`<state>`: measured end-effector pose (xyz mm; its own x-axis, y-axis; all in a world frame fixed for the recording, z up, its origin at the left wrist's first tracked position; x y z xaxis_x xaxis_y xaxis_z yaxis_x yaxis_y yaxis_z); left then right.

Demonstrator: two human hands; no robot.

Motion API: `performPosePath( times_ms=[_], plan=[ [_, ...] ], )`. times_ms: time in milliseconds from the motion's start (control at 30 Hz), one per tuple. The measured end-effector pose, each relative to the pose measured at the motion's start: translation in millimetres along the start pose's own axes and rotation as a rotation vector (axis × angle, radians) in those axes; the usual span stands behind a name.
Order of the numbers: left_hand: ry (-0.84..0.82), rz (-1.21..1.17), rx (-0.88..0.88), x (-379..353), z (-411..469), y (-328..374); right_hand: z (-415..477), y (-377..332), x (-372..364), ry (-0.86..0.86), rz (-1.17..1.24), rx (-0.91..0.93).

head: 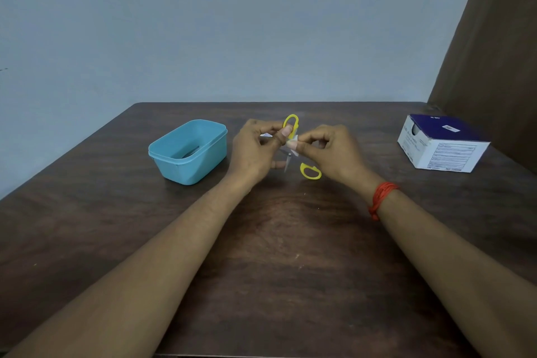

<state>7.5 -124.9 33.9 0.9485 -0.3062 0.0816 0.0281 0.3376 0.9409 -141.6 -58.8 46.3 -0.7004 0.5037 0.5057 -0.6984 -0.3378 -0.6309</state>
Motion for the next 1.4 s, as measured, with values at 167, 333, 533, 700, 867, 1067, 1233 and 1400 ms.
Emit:
performPosePath(
  times_ms=[167,333,533,700,867,1067,1233,1400],
  plan=[
    [0.002,0.009,-0.007,-0.1,-0.9,0.1,-0.5,3.1,-3.6,-0.052,-0.041,0.004],
    [0.022,0.028,-0.015,3.1,0.6,-0.2,-0.1,0.4,-9.6,-0.133,-0.095,0.029],
    [0.059,0.077,-0.086,8.0,2.1,7.0,0.6,1.2,-5.5,-0.152,-0.146,0.023],
    [0.046,0.126,-0.133,6.5,2.4,12.8,0.5,-2.7,-7.4,-0.135,-0.143,0.044],
    [0.062,0.083,-0.109,11.7,5.5,11.7,1.6,1.7,-5.4,-0.209,-0.177,0.048],
    [0.054,0.079,-0.105,9.2,3.1,10.4,0.9,1.2,-6.6,-0.179,-0.088,0.003],
    [0.042,0.1,-0.108,5.1,2.9,11.2,-0.3,-1.8,-6.1,-0.145,-0.075,-0.014],
    [0.054,0.12,-0.087,9.8,6.7,11.0,-1.8,7.2,-10.1,-0.282,-0.062,-0.073]
  ],
)
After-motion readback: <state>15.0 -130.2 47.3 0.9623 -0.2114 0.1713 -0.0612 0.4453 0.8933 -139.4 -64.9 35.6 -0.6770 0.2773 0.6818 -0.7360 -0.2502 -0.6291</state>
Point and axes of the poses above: each hand's wrist, its own z-axis towards the middle knuckle, its own x-axis out of the back of the hand, y = z × x, the point moved 8 cm from there along z, towards the middle knuckle, and after that the axes turned 4 degrees about x, right-handed, at the moved point
